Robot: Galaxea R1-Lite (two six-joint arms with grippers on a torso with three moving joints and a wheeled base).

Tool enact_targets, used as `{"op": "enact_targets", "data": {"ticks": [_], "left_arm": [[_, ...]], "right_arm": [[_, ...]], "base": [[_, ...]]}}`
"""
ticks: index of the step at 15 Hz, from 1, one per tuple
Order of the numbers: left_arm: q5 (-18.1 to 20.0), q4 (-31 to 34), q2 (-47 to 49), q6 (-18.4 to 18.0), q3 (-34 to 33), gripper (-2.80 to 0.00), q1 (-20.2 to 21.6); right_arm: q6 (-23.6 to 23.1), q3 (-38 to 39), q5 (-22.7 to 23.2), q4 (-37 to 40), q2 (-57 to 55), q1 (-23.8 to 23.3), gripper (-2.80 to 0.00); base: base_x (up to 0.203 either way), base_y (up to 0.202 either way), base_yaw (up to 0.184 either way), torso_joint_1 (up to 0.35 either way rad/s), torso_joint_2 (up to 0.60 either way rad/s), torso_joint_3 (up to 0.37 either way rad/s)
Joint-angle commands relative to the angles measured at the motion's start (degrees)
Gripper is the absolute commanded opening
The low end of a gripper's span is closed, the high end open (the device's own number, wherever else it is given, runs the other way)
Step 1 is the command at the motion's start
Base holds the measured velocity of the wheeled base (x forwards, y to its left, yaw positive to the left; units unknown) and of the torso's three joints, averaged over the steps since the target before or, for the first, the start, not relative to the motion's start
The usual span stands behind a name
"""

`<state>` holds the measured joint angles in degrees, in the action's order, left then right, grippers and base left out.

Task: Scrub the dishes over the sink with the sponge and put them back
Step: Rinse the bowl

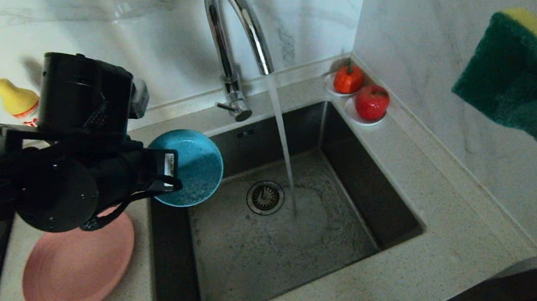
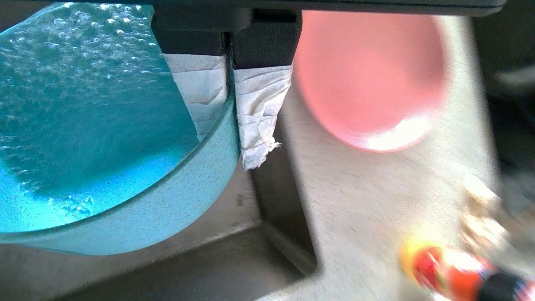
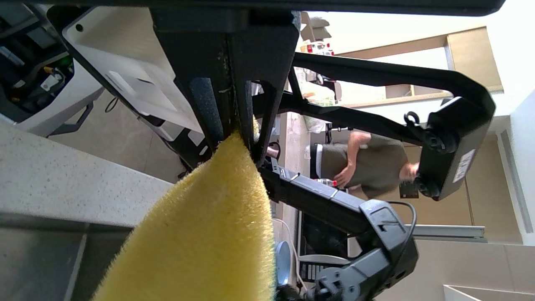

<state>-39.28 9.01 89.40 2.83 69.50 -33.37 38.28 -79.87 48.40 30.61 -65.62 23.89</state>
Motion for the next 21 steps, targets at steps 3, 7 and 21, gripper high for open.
{"op": "enact_targets", "data": {"ticks": [3, 7, 21], "left_arm": [[-0.5, -5.9, -3.2, -10.6, -0.8, -2.80, 0.0], [-0.8, -27.0, -4.0, -21.8, -5.2, -2.80, -0.1], [0.6, -81.7, -1.8, -40.6, -23.8, -2.80, -0.2]], "right_arm": [[0.2, 0.4, 0.3, 0.0, 0.3, -0.2, -2.80], [0.2, 0.5, 0.3, -0.4, -0.1, -0.2, -2.80], [-0.1, 1.3, 0.4, -2.5, -1.4, -0.2, -2.80]], "base": [[0.000, 0.000, 0.000, 0.000, 0.00, 0.000], [0.000, 0.000, 0.000, 0.000, 0.00, 0.000], [0.000, 0.000, 0.000, 0.000, 0.00, 0.000]]}}
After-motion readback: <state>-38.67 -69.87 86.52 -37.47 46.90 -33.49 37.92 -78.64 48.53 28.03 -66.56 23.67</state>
